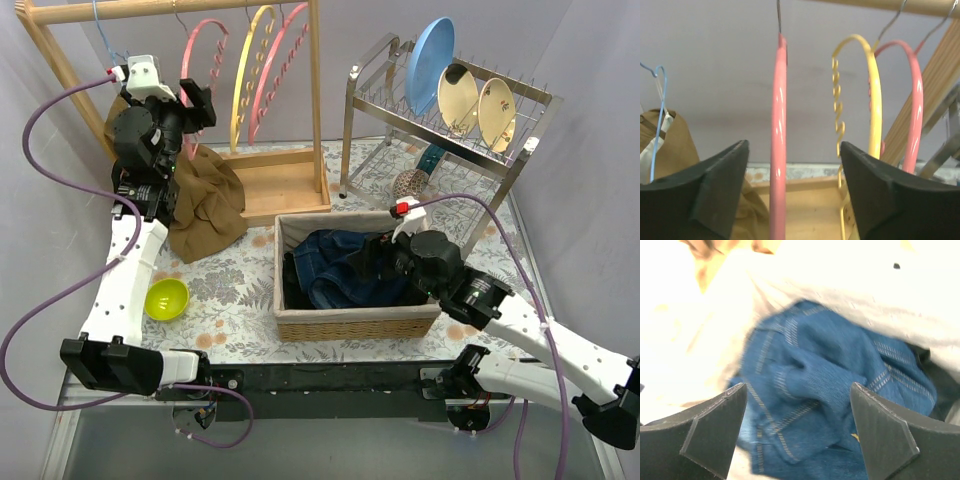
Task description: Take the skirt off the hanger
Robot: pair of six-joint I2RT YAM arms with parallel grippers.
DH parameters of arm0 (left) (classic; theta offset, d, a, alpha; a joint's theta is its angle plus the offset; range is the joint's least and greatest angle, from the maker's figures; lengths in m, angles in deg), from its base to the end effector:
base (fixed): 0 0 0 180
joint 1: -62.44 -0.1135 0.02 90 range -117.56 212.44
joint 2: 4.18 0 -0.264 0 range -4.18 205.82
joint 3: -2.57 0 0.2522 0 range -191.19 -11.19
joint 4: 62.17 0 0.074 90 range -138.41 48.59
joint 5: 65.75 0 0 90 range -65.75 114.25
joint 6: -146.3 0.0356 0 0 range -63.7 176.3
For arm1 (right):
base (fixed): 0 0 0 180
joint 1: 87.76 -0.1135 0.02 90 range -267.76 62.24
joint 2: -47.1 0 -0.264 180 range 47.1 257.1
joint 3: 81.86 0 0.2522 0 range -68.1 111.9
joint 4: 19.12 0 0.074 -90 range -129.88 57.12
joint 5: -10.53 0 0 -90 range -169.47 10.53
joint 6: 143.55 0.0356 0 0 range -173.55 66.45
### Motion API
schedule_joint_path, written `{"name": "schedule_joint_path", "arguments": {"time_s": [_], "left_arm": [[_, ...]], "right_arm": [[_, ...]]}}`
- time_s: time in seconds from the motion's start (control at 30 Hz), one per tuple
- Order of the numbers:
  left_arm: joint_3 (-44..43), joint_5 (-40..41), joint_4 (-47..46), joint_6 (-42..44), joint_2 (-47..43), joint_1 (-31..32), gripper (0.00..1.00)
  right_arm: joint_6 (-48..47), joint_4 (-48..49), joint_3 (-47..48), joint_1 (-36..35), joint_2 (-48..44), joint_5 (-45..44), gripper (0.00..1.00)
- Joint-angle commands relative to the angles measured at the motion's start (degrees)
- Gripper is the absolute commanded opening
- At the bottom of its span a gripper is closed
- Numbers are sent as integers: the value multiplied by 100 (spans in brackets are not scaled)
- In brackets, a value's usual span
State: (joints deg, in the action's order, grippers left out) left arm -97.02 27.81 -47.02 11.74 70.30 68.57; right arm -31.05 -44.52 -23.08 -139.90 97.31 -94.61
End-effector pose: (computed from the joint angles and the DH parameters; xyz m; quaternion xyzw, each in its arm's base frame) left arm 0.2842 -0.0283 0.4938 -0.2340 0.5991 -0.3096 0.7003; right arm 0.1326 0.1555 0.3226 -0.1277 0.7896 0.2741 0.5340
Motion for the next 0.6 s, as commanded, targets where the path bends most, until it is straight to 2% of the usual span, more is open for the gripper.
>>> {"name": "schedule_joint_path", "arguments": {"time_s": [0.0,0.1,0.3,0.43,0.57], "left_arm": [[-171,-136,957,-18,-460,-24,83],[-408,171,1607,78,-566,-24,84],[-1410,1076,2777,228,-364,-24,84],[-1981,1235,3104,298,-206,-24,83],[-2395,1736,3315,325,136,-138,80]], "right_arm": [[-149,-242,516,11,-284,423,92],[-132,-137,535,11,-521,625,93],[-53,179,324,11,-838,863,93],[-44,197,245,11,-908,907,92],[-44,241,183,11,-952,942,92]]}}
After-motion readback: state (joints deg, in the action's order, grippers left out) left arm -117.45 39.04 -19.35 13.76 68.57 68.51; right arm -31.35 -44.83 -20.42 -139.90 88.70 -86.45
